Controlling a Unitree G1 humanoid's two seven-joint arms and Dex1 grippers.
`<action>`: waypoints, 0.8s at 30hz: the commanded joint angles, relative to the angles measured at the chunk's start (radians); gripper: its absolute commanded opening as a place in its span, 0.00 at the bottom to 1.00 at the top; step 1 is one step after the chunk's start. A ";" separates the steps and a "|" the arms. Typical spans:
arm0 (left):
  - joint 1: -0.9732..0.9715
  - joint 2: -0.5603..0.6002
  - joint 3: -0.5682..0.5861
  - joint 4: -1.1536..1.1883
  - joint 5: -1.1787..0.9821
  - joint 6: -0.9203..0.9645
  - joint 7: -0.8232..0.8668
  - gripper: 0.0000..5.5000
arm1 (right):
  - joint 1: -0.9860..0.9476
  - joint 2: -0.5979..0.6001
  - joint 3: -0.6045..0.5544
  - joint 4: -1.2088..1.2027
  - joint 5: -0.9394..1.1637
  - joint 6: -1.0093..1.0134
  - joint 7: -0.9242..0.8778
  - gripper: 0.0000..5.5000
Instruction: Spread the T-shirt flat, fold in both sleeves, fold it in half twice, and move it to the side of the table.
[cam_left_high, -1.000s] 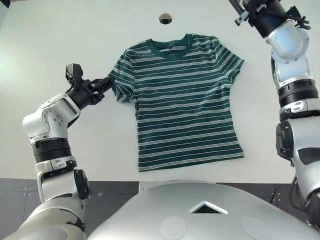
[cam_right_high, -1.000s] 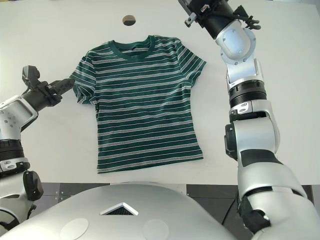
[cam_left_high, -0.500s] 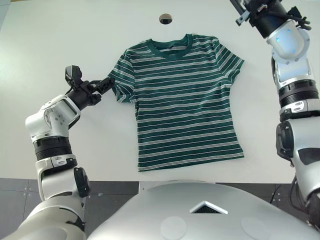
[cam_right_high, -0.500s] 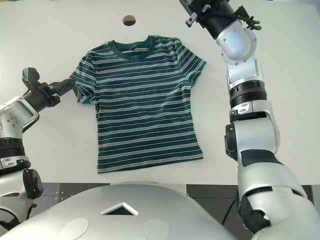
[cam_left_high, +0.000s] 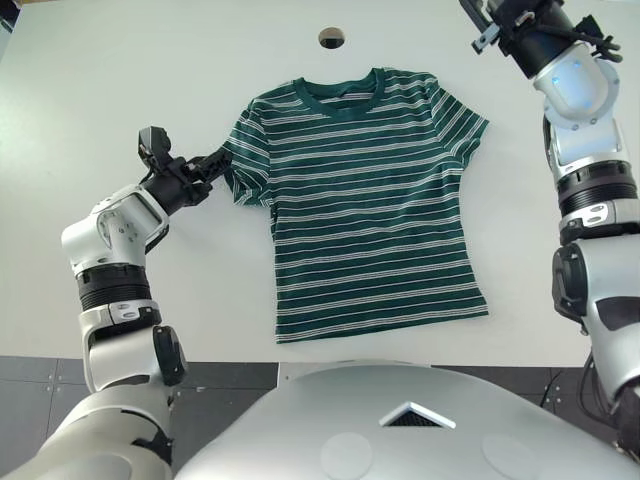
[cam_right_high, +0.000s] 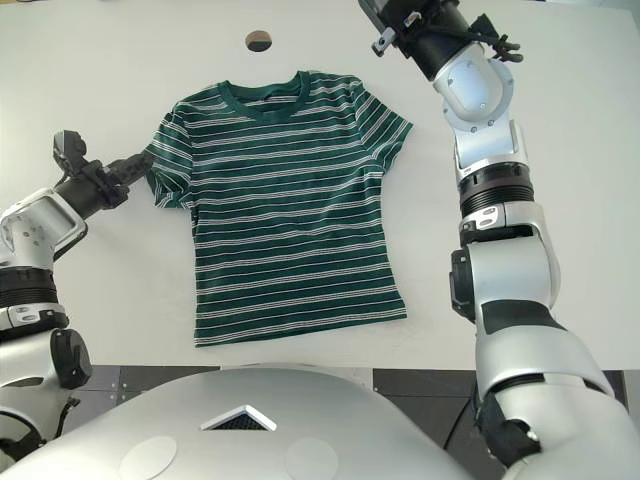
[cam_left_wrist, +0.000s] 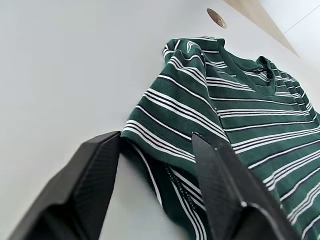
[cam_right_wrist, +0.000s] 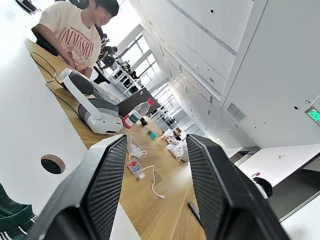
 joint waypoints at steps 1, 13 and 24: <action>0.004 -0.015 -0.010 0.018 0.010 0.026 0.004 0.35 | 0.009 -0.005 -0.004 -0.008 0.007 0.014 0.010 0.39; -0.001 -0.031 0.007 -0.011 0.005 0.018 0.022 0.02 | 0.011 -0.006 -0.004 -0.007 0.008 0.014 0.011 0.39; 0.005 0.005 0.027 -0.082 -0.010 0.048 0.007 0.02 | 0.010 -0.003 -0.003 -0.006 0.008 0.015 0.013 0.39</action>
